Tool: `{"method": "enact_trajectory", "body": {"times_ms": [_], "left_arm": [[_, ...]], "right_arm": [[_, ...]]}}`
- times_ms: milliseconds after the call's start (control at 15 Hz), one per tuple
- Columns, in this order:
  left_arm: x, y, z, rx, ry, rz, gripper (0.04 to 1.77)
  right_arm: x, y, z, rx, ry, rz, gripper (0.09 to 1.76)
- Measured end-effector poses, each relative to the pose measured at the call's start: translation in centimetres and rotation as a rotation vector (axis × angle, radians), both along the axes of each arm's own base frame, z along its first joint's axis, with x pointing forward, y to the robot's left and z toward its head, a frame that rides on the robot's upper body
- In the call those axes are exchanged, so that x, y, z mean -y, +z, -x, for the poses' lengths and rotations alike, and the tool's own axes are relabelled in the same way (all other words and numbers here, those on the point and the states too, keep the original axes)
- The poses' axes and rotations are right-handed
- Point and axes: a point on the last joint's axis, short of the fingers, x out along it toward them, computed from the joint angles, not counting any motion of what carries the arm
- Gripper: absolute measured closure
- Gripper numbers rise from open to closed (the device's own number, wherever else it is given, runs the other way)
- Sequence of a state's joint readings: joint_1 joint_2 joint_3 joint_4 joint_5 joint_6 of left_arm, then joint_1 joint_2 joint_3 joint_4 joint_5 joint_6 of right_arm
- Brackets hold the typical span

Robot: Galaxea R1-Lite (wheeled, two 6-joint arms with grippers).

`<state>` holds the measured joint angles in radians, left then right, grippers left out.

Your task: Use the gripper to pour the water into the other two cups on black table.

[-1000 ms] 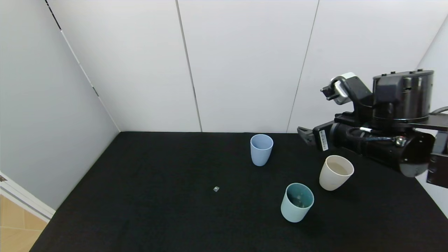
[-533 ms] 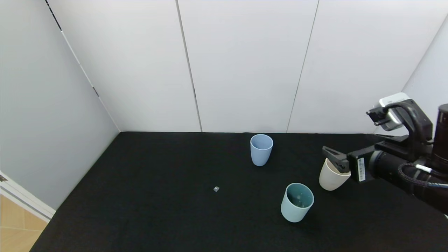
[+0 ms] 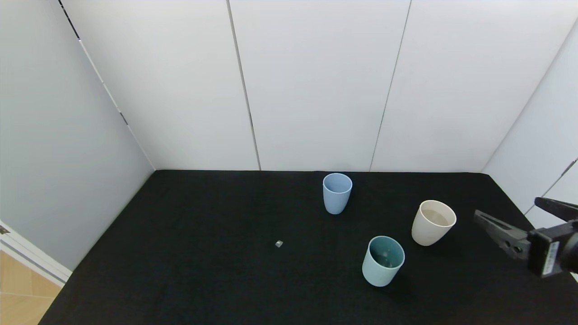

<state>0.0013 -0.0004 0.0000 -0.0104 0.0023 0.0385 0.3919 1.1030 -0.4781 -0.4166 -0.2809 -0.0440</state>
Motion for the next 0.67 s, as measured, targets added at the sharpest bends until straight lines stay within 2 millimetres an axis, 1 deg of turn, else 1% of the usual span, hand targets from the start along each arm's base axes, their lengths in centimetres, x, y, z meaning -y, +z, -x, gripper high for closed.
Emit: {"method": "enact_trajectory", "body": {"times_ms": [200,333,467,667], "left_arm": [[0.0,0.0,0.0,0.000,0.000,0.000,0.09],[0.0,0.0,0.0,0.000,0.000,0.000,0.09],[0.0,0.0,0.0,0.000,0.000,0.000,0.09],[0.0,0.0,0.0,0.000,0.000,0.000,0.09]], "right_arm": [[2.8,-0.9,3.5,0.016,-0.027,-0.029,0.15],[4.0,-1.5,6.3,0.018,-0.042,-0.042,0.15],[4.8,-2.2,9.1,0.039,-0.069,-0.054,0.15],[5.2,-3.5,12.5,0.106,-0.115,-0.063,0.15]]}}
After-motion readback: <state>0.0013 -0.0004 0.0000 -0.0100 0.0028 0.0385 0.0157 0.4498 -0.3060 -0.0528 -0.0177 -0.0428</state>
